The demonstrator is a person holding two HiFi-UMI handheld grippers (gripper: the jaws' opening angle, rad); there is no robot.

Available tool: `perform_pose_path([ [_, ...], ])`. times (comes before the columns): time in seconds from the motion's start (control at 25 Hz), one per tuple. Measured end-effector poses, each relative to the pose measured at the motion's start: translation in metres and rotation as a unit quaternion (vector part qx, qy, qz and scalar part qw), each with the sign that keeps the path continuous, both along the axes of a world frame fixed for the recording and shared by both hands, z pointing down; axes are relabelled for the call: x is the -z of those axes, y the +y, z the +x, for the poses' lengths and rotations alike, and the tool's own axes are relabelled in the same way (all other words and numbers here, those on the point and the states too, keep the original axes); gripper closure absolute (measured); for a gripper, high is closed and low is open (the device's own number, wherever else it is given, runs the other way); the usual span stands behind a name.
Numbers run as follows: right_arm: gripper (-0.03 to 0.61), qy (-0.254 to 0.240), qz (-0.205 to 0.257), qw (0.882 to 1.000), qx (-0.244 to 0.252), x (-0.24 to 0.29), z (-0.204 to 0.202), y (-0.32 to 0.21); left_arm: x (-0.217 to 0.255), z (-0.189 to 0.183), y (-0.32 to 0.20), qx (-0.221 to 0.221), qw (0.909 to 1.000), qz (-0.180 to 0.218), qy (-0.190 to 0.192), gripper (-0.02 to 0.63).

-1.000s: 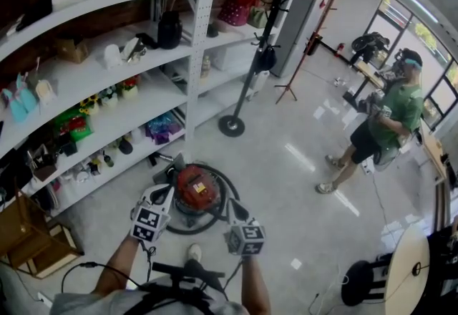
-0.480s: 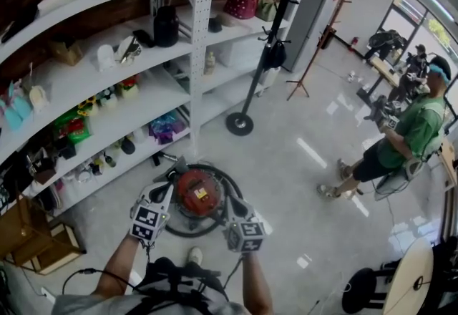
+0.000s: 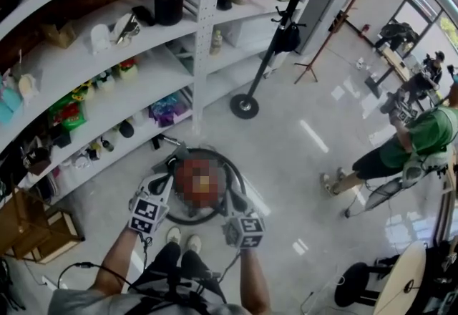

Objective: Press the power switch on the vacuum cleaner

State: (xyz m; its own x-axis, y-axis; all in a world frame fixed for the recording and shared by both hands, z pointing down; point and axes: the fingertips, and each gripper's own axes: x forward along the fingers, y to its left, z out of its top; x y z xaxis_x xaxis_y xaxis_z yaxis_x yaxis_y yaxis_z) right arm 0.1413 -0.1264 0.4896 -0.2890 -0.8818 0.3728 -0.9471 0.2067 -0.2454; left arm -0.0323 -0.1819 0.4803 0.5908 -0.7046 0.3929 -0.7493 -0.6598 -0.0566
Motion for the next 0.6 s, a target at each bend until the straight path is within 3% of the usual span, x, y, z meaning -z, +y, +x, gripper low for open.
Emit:
perform_pose_path([
  [0.6,0.571,-0.018,-0.071,0.997,-0.015,-0.088,-0.009,-0.028,-0.090,-0.009,-0.038,-0.019,0.9973,-0.066,-0.027,0.607],
])
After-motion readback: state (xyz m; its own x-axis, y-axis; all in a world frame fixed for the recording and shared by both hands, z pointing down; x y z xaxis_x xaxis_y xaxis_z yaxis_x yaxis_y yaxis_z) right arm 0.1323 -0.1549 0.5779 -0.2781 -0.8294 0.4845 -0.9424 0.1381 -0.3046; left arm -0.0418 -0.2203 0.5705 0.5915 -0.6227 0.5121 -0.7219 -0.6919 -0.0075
